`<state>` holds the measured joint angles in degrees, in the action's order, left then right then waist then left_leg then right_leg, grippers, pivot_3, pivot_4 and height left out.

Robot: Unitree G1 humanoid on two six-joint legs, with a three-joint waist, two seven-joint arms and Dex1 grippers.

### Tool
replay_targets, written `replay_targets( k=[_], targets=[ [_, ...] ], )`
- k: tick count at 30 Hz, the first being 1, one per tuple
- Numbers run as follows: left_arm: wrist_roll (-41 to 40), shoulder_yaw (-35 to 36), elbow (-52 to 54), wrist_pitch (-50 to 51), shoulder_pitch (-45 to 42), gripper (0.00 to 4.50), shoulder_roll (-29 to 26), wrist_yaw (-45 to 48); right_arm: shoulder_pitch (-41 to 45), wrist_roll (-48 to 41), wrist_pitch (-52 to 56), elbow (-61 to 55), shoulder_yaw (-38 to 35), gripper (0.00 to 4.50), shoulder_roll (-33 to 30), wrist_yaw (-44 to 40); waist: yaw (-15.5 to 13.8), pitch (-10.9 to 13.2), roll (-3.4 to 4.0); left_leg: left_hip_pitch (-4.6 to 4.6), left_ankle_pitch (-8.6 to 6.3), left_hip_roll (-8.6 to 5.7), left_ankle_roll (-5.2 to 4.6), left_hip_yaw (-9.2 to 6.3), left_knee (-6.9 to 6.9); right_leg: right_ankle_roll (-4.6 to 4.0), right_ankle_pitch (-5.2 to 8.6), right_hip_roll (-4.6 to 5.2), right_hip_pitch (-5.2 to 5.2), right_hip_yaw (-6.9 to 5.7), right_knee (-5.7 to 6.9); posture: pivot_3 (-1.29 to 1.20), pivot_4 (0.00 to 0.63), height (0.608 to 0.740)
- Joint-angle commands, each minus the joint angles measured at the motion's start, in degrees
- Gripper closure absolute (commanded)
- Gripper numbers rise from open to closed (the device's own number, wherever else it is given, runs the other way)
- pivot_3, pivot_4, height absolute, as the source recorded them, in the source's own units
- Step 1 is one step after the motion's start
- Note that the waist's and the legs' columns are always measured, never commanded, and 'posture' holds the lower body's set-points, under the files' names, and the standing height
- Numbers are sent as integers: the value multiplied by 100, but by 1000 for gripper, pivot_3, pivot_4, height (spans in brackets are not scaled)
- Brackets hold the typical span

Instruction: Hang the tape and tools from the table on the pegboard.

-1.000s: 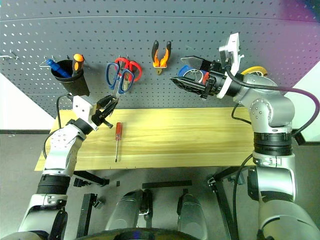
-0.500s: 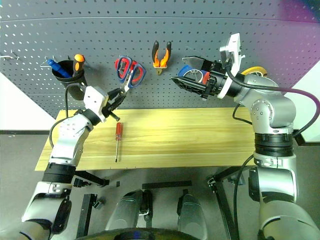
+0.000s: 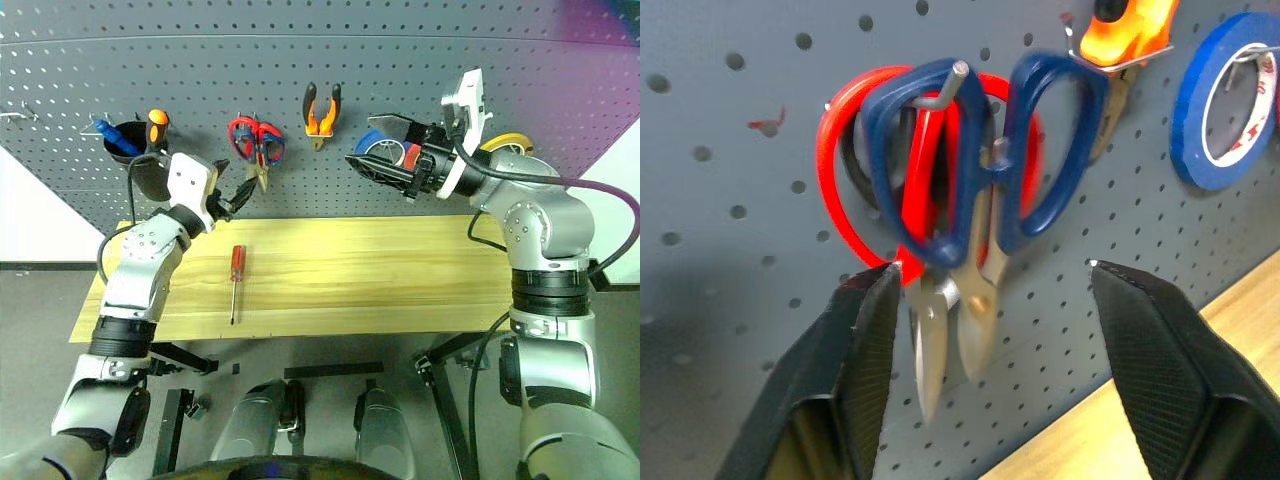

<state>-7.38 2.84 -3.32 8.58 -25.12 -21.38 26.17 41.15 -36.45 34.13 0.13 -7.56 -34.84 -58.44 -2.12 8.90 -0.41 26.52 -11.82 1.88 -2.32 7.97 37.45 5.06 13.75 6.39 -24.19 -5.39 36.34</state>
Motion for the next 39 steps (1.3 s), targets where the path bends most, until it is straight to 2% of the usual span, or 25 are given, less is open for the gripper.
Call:
replay_targets(
  k=[1, 4, 8, 11, 16, 20, 22, 26, 32, 39],
  targets=[
    [-465, 375, 821, 256, 515, 1556, -268, 298, -118, -186, 134, -380, -118, 0, -104, 17, -1, -1, 0, -1, 0, 0, 0, 0, 0, 0, 0, 0, 0, 0, 1, 121, 76, 740],
    [-874, 642, 1305, 863, 1100, 1556, -427, 370, -361, -176, 287, -510, 76, 0, -57, 13, -13, -4, 0, -2, -2, 2, -1, -1, 0, 0, 0, 0, 2, 1, 2, 143, 86, 740],
    [-703, 523, 1475, 1969, 1431, 1556, -652, 66, -567, 132, 424, -487, 705, 0, 102, 37, -35, -4, 0, -8, -18, 0, -22, -7, 2, -1, 0, 2, 10, 0, 2, 170, 107, 740],
    [-462, 314, 1275, 3159, 1148, 1556, -560, -507, -400, 435, 586, -122, 1204, 0, 361, 194, -38, -4, -1, -10, -22, -1, -20, -9, 2, -3, 0, 3, 10, 0, 2, 185, 117, 740],
    [-106, 65, 358, 4154, 503, 1556, -190, -1238, 246, 1036, 559, 1006, 1657, 0, 767, 417, -50, -4, -1, -8, -14, -4, -18, -9, 8, -2, 0, 4, 9, 0, 12, 198, 138, 740],
    [25, 46, -506, 4264, 71, 1556, 175, -1608, 494, 1335, 23, 1799, 1797, 0, 877, 10, -79, -1, -6, -8, 3, -5, -8, -9, 6, -1, 1, 2, 9, 0, 14, 182, 155, 740],
    [187, 21, -1044, 4430, -161, 1556, 378, -1938, 605, 1522, -299, 2203, 1978, 0, 866, -468, -89, 3, -9, -4, 3, -5, -8, -8, 2, -1, 1, 2, 4, 0, 10, 172, 163, 740],
    [320, -18, -1708, 4098, -459, 1556, 635, -2136, 750, 1820, -859, 2651, 2142, 0, 955, -964, -72, 9, -15, -4, 2, -5, -12, -8, 3, -1, 1, 3, 4, 0, 11, 159, 173, 740],
    [354, 35, -2437, 3766, -876, 1556, 928, -2244, 814, 2426, -2096, 3128, 2198, 0, 1127, -931, -20, 16, -22, -5, -2, -5, -2, -9, 2, -1, 1, 8, 3, 1, 12, 138, 181, 740],
    [330, 294, -3890, 3121, -1595, 1556, 1162, -2602, 802, 2575, -2251, 3219, 2123, 0, 1219, -1035, -10, 22, -27, -4, -5, -5, 6, -8, 1, -1, 1, 16, -3, 1, 11, 125, 183, 740]
  ],
)
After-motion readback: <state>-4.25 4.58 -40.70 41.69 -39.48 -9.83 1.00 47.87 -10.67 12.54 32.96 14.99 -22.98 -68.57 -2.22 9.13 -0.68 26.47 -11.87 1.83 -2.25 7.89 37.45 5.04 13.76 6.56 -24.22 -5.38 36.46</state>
